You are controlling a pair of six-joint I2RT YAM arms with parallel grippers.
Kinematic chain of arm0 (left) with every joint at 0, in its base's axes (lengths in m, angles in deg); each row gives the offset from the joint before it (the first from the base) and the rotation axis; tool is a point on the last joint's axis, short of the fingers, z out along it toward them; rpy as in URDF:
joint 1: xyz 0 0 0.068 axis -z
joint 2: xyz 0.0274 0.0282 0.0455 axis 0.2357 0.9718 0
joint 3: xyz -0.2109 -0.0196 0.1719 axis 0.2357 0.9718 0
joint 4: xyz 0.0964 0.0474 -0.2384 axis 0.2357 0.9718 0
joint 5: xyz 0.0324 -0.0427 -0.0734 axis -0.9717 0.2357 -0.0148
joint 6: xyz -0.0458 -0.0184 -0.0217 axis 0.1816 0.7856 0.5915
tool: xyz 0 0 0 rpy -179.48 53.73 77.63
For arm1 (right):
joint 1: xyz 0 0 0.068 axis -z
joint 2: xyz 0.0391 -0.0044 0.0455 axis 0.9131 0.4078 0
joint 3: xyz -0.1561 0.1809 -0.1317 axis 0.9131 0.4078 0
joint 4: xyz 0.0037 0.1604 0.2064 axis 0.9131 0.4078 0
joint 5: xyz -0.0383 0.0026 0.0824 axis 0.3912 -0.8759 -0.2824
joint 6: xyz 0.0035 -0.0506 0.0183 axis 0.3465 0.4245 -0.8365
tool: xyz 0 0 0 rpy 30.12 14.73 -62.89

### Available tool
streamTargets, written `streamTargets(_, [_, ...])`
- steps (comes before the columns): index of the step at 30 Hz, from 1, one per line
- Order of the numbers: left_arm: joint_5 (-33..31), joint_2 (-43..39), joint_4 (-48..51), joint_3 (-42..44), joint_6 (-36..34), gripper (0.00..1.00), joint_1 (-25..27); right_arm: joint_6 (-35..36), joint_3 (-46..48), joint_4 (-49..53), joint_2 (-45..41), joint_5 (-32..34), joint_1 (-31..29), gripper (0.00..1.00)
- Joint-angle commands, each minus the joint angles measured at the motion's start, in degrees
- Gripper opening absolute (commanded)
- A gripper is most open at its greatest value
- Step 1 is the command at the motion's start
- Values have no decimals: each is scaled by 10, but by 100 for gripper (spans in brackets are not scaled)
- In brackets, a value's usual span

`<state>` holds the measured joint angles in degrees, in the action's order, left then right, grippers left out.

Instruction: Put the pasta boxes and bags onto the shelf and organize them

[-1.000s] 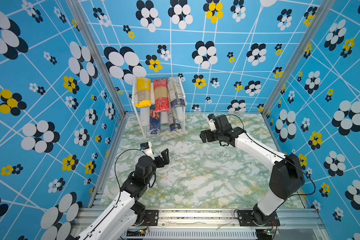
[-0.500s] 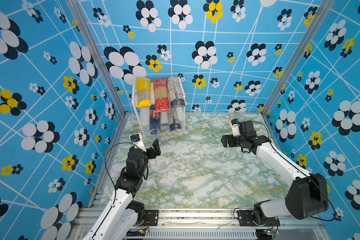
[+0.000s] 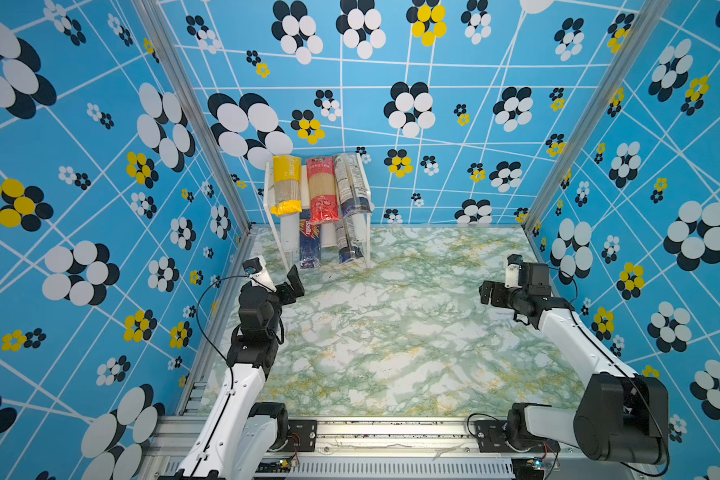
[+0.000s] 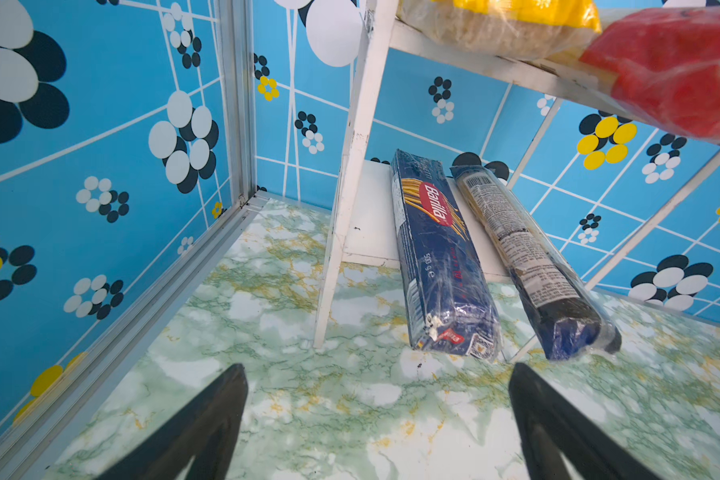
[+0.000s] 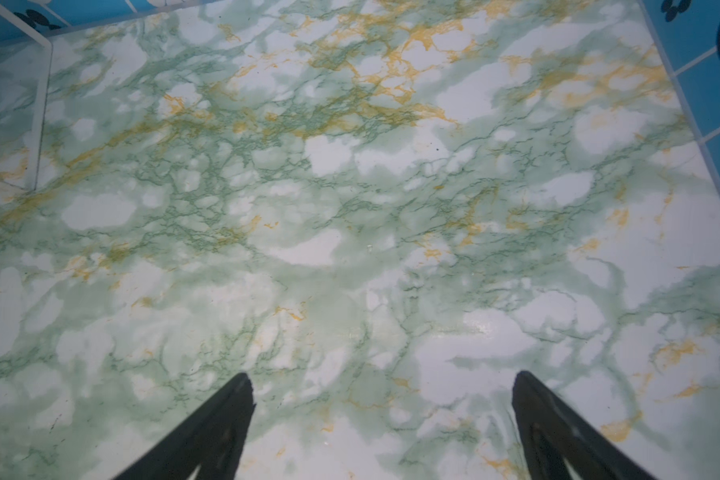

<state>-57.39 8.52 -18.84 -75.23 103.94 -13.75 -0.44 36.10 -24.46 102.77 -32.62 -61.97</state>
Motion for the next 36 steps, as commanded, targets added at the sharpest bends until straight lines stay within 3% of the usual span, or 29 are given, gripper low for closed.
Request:
streamTargets(1, [46,26,-65,20,7,99,-25,6,41,-83,-22,10,11,99])
streamTargets(9, [110,103,-132,34,9,99,-60,-19,162,-319,-24,5,13,99])
streamTargets(14, [117,118,-195,70,12,99,-71,-26,231,-450,-14,39,12,99])
streamTargets(24, [95,133,-206,100,-40,99,-74,-36,221,-488,41,60,13,99])
streamTargets(28, [81,170,-284,130,-63,99,-76,-41,222,-511,52,68,13,99])
streamTargets(36, [132,252,-338,129,-47,99,-98,-43,223,-590,106,69,12,99])
